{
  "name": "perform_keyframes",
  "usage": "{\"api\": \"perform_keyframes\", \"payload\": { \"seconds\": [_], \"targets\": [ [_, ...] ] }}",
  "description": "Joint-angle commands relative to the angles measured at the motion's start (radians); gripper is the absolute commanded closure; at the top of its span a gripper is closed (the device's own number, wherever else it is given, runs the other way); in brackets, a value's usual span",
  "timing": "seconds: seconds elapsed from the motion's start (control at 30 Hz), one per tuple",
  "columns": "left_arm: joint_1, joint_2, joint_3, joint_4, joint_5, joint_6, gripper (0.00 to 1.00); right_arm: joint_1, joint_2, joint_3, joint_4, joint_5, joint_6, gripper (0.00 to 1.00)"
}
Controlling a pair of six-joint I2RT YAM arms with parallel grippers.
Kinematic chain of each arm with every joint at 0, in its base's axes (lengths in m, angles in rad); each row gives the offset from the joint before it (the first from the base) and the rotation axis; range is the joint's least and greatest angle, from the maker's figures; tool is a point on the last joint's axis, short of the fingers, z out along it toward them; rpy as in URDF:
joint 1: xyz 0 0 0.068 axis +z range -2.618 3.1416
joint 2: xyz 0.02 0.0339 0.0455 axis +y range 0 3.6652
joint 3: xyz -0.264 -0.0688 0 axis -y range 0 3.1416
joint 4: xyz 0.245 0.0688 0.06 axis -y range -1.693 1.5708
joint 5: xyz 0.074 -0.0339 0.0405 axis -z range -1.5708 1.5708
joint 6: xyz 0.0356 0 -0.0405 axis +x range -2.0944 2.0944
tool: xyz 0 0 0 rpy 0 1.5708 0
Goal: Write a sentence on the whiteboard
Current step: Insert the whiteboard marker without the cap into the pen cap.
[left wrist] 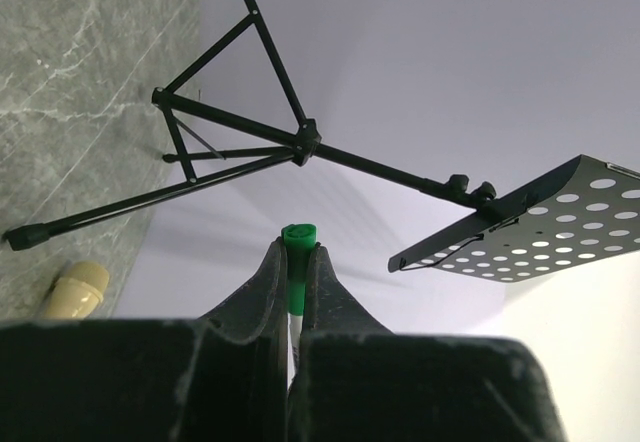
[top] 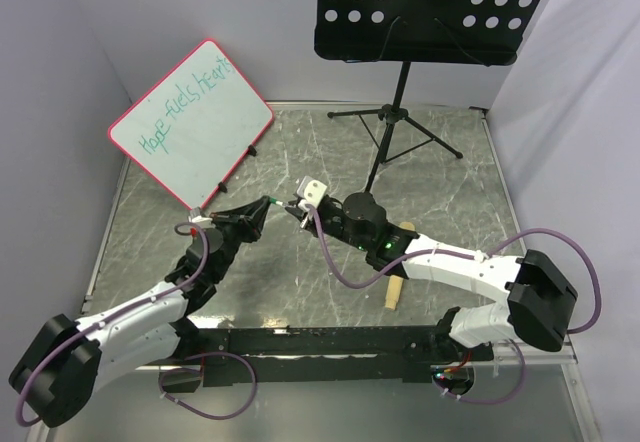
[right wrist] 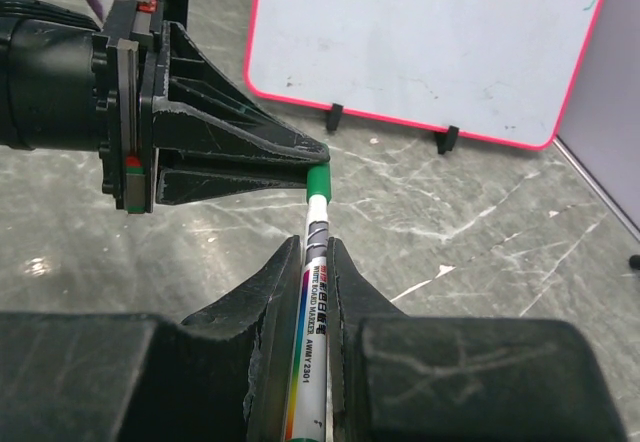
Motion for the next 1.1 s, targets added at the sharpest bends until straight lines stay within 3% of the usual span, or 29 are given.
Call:
{"api": "perform_keyframes", "payload": {
  "seconds": [0.0, 0.43, 1.07],
  "targets": [
    [-0.009, 0.034, 0.07, 0.141, 0.098, -0.263, 0.99, 0.016, 0.035, 0.008, 0.083, -0.026, -0.008, 1.0],
    [-0.038, 0.14, 0.15, 0.237, 0.196, -0.18, 0.99, 0.027, 0.058, 0.003, 0.112, -0.016, -0.017, 1.0],
    [-0.103, 0.178, 0.161, 0.306, 0.192, -0.102, 0.99, 0.024, 0.07, 0.003, 0.121, 0.011, -0.008, 1.0]
  ]
}}
